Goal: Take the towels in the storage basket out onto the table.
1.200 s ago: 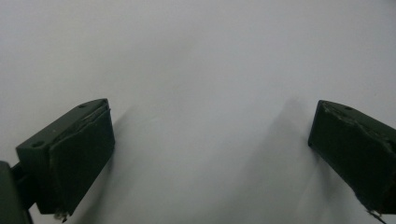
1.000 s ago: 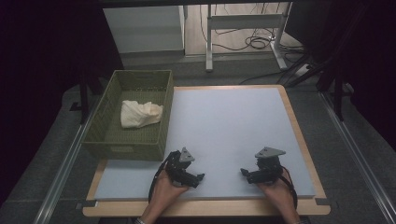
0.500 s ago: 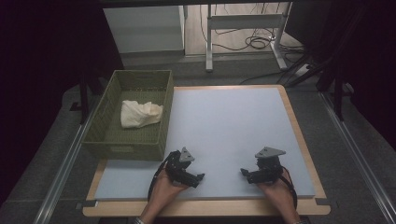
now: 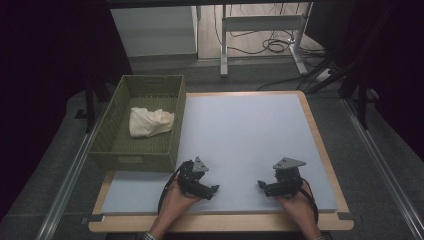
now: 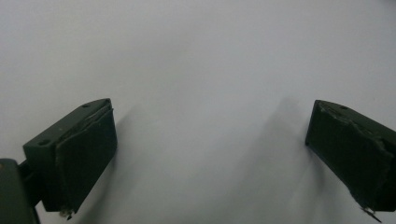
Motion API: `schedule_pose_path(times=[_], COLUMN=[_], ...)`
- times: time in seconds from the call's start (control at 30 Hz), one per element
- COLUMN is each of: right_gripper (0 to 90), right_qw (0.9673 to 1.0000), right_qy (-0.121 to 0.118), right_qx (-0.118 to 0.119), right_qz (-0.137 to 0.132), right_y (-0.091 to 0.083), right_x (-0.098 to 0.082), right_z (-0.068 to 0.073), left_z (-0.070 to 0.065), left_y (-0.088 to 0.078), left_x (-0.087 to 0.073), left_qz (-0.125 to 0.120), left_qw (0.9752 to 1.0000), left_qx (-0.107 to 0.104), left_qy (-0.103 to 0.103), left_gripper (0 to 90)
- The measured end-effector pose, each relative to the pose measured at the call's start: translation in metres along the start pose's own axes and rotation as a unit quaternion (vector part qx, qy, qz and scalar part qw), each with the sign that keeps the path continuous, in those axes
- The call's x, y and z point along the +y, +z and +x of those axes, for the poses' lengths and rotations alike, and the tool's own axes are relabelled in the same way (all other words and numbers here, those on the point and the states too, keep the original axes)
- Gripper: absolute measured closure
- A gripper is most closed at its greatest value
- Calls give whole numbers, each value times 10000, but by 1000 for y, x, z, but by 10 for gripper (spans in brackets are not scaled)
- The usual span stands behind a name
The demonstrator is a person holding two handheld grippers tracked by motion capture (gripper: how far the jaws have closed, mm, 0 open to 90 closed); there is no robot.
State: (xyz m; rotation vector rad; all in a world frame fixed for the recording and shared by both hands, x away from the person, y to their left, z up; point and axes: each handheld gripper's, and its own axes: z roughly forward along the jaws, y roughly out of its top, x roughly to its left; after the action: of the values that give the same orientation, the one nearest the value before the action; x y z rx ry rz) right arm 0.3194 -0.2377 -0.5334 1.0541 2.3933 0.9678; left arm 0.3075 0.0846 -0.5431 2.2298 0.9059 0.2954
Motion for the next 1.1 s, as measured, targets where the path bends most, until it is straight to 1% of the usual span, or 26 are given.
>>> schedule_pose_path(times=[0.03, 0.07, 0.23, 0.37, 0.4, 0.53, 0.7, 0.8, 0.93, 0.97, 1.0, 1.1], right_gripper=[61, 61, 61, 61, 61, 61, 61, 61, 61, 61, 61, 61], right_qw=[10000, 10000, 10000, 10000, 10000, 10000, 10000, 10000, 10000, 10000, 10000, 10000], right_qy=[1, 2, 0, -3, -4, -1, -3, 0, 1, 6, 6, 4], right_qx=[0, 0, 0, 0, 0, 0, -2, -1, -1, -2, -2, -4], right_qz=[0, -1, -1, -3, -3, -4, -4, -2, -2, -3, -3, -2], right_y=[0, 0, 0, 0, 0, 0, 0, 0, 0, 0, 0, 0], right_x=[0, 0, 0, 0, 0, 0, 0, 0, 0, 0, 0, 0], right_z=[0, 0, 0, 0, 0, 0, 0, 0, 0, 0, 0, 0], left_z=[0, 0, 0, 0, 1, 2, 4, 4, 5, 5, 5, 6], left_y=[0, -1, -2, -2, -2, -1, 1, 3, 5, 6, 6, 6], left_x=[1, 4, 12, 17, 19, 24, 34, 41, 48, 51, 51, 59], left_qz=[9, 21, -15, -49, -59, -65, -104, -89, -92, -82, -82, -76], left_qw=[10000, 10000, 10000, 10000, 10000, 10000, 9999, 9999, 9998, 9998, 9998, 9998], left_qx=[-3, 50, 15, -17, -16, -68, -126, -128, -179, -192, -192, -158], left_qy=[-14, 14, 63, 44, 66, 23, 16, 40, 7, 12, 12, 43], left_gripper=[23, 23, 23, 22, 22, 21, 20, 20, 17, 15, 13, 9])
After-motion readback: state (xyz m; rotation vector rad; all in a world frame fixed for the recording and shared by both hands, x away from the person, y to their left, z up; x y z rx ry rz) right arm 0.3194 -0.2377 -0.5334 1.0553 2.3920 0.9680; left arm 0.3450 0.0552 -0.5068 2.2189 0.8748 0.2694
